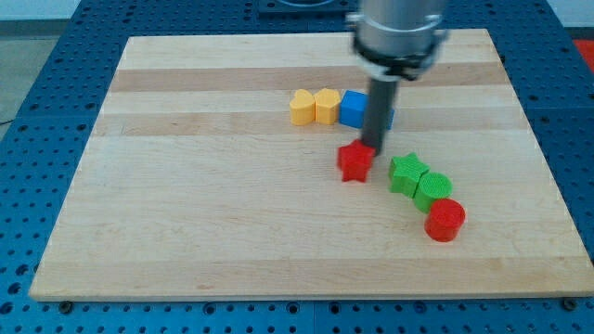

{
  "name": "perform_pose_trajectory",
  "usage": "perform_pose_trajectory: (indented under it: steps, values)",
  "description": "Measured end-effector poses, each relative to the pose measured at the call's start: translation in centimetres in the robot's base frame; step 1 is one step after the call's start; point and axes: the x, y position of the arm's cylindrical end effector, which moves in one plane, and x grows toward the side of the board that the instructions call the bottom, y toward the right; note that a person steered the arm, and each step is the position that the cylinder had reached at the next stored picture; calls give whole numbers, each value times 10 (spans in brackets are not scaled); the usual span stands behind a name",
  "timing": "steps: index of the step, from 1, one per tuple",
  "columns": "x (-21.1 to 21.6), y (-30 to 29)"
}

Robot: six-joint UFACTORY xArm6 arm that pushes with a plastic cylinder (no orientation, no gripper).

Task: Push the red star towards down

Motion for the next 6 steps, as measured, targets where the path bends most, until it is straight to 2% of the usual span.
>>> perform_pose_trajectory:
  steps: [1,2,4,5,6]
  values:
    - [6,-79]
    - [1,-75]
    - [-7,8]
    - [12,2]
    - [36,-53]
